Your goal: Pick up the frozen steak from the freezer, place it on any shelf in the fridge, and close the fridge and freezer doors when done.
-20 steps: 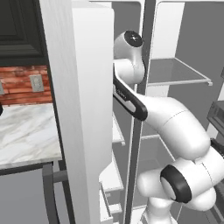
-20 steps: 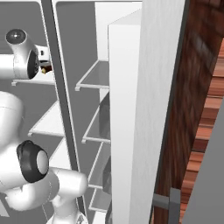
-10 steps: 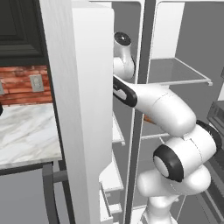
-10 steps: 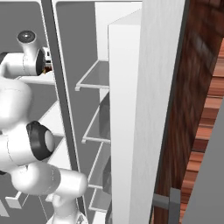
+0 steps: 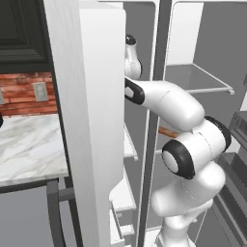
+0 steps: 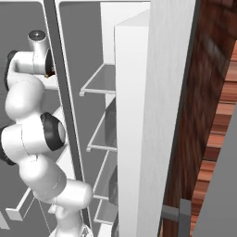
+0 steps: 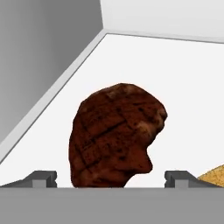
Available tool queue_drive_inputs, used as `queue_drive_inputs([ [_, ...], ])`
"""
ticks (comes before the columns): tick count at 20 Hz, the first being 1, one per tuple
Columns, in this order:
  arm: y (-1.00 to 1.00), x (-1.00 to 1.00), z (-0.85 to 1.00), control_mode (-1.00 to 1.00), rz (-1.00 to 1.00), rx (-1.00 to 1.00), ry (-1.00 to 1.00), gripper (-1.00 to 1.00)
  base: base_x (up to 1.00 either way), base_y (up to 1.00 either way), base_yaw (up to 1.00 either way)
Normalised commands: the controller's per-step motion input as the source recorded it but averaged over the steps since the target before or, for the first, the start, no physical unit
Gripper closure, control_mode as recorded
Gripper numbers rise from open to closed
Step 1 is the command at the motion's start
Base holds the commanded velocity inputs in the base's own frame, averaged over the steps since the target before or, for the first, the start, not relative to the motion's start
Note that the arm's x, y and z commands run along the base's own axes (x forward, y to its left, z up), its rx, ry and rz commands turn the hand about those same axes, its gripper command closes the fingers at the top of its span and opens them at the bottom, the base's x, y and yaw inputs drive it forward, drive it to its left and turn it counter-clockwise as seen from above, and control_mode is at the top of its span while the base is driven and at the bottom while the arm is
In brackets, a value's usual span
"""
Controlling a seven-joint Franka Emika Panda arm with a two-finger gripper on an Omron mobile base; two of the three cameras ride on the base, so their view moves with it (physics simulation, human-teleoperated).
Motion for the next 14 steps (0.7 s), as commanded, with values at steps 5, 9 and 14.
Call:
queue_drive_inputs([
  [5, 0.24, 0.23, -0.26, -1.00, 0.00, -0.02, 0.09, -1.00, 0.00, 0.00, 0.00],
  [9, 0.20, 0.16, -0.33, -1.00, 0.00, -0.03, 0.04, -1.00, 0.00, 0.00, 0.00],
  [14, 0.04, 0.19, -0.39, -1.00, 0.00, -0.03, 0.00, -1.00, 0.00, 0.00, 0.00],
])
